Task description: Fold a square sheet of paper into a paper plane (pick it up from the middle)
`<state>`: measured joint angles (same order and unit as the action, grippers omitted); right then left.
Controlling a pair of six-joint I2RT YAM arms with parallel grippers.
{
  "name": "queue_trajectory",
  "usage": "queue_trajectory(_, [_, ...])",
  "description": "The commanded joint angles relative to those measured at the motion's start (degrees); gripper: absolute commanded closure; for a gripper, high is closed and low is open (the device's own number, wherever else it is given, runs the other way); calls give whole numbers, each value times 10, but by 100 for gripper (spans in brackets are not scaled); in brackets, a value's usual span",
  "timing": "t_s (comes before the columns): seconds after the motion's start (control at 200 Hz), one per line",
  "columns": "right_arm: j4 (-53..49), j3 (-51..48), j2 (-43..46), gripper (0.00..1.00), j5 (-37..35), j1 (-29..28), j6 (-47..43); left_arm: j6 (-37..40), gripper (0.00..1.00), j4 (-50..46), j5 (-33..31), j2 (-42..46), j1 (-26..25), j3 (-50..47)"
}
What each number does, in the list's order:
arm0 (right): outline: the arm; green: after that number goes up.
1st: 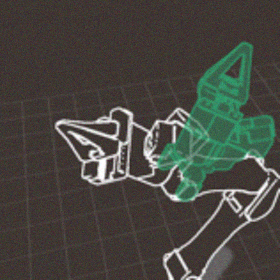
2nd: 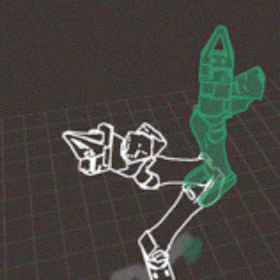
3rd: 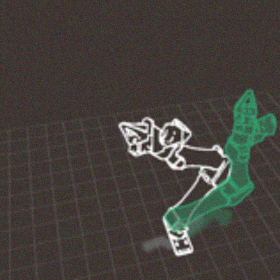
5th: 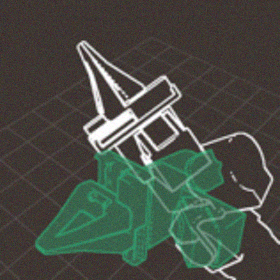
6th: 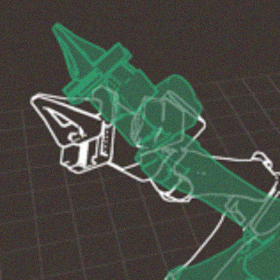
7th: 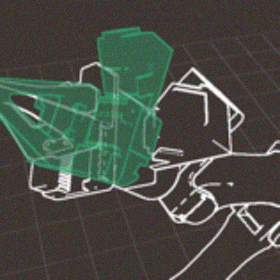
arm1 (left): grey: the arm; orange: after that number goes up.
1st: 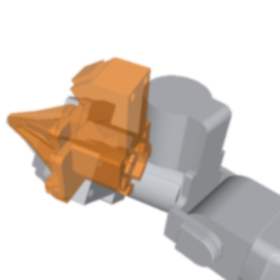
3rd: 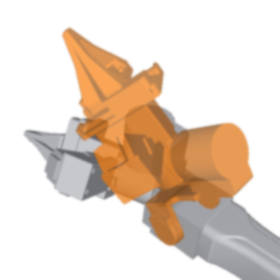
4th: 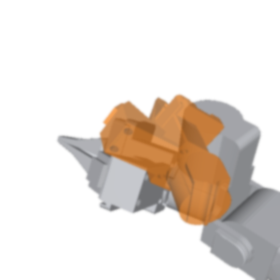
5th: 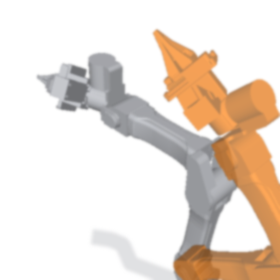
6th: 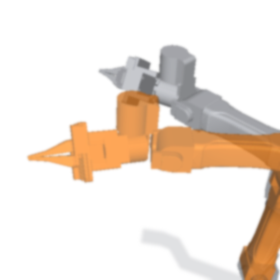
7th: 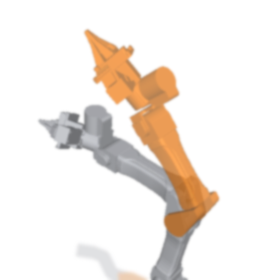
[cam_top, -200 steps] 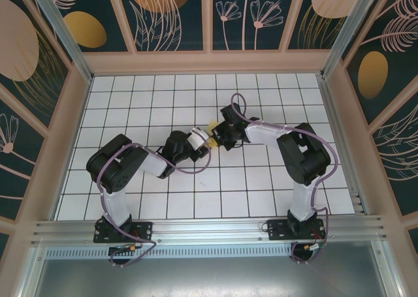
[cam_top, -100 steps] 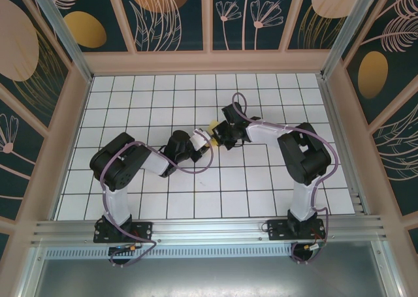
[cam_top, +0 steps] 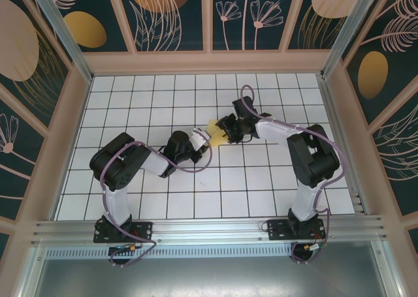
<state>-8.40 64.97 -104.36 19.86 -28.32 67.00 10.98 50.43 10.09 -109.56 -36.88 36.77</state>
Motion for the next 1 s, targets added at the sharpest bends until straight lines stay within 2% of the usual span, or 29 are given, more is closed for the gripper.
queue_trajectory(0.0, [31,-36,42,51,17,13,-109,-74,81,25,18,22,-2,-13])
queue_trajectory(0.21, [102,-116,90,58,21,27,-168,-164,82,67,32,22,-1,-30])
queue_trajectory(0.325, [113,-112,73,65,45,21,-186,-200,82,81,32,11,-1,-31])
queue_trajectory(0.53, [106,-72,30,73,57,4,-223,-242,82,80,35,-1,0,-28])
queue_trajectory(0.991, [130,-63,-5,72,82,0,-273,-275,82,-21,54,-20,0,10])
